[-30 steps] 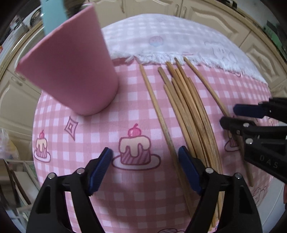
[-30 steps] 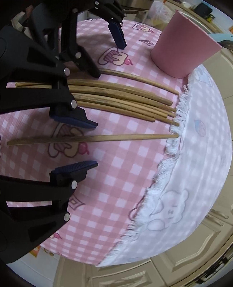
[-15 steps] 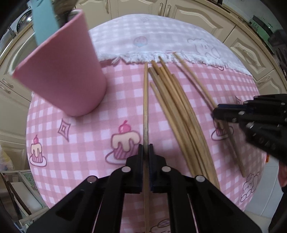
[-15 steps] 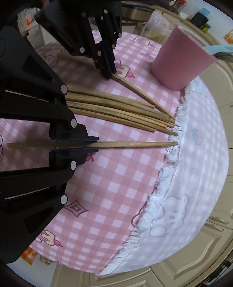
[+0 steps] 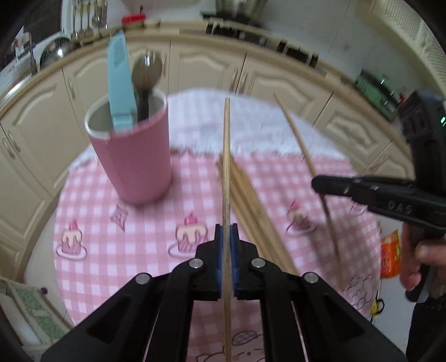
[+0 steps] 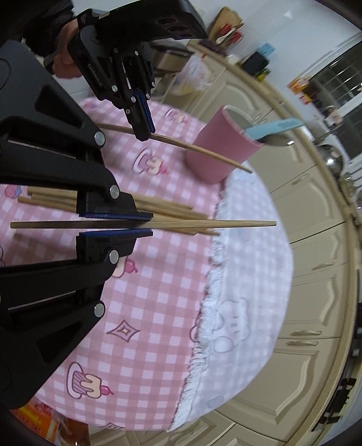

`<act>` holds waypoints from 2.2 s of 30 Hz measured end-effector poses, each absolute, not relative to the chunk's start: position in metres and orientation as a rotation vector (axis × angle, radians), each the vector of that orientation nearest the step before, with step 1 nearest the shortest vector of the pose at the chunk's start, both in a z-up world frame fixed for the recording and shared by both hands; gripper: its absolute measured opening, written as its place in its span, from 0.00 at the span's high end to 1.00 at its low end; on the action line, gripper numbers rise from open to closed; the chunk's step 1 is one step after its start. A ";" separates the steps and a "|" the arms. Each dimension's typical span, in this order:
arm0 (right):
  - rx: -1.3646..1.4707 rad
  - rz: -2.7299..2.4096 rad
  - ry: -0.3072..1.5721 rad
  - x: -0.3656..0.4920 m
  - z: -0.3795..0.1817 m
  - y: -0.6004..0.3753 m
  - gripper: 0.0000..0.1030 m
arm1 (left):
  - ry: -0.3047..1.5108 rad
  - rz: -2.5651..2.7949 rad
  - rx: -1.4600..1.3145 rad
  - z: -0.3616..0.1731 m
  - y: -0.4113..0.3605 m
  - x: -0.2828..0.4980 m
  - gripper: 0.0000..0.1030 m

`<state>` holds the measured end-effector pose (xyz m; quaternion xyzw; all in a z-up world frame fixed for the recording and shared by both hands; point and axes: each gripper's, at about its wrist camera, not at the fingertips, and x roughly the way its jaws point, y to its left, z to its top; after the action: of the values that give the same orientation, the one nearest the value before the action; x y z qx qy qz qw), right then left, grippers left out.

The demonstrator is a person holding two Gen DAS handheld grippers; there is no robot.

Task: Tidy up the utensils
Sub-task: 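Lift the chopsticks upright with both tools over the pink cup, then release the chopsticks into the pink cup with both tools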

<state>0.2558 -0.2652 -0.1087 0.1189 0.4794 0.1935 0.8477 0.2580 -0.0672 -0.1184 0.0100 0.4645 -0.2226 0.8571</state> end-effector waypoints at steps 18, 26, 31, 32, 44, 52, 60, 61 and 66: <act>0.351 0.539 0.613 0.283 -0.020 -0.221 0.94 | 0.504 -0.377 -0.104 0.000 0.025 0.262 0.95; 0.367 0.527 0.473 0.319 0.013 -0.187 0.94 | 0.334 -0.339 -0.140 0.029 0.040 0.287 0.95; 0.378 0.498 0.422 0.339 0.016 -0.173 0.94 | 0.283 -0.316 -0.137 0.030 0.034 0.309 0.95; 0.372 0.491 0.412 0.344 0.016 -0.169 0.94 | 0.273 -0.311 -0.135 0.029 0.033 0.315 0.95; 0.302 0.440 0.400 0.368 -0.012 -0.148 0.94 | 0.328 -0.282 -0.151 -0.015 0.034 0.354 0.95; 0.284 0.435 0.452 0.371 -0.032 -0.144 0.93 | 0.368 -0.286 -0.141 -0.037 0.032 0.354 0.95; 0.329 0.394 0.450 0.351 -0.030 -0.167 0.19 | 0.378 -0.290 -0.124 -0.035 0.035 0.332 0.34; 0.334 0.394 0.451 0.350 -0.029 -0.170 0.19 | 0.372 -0.288 -0.122 -0.032 0.036 0.328 0.26; 0.363 0.373 0.463 0.336 -0.020 -0.193 0.06 | 0.369 -0.264 -0.108 -0.019 0.039 0.310 0.09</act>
<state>0.3356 -0.1934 -0.0199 0.1777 0.2268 0.1828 0.9400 0.3096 0.0387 -0.0193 -0.0535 0.1829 -0.1310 0.9729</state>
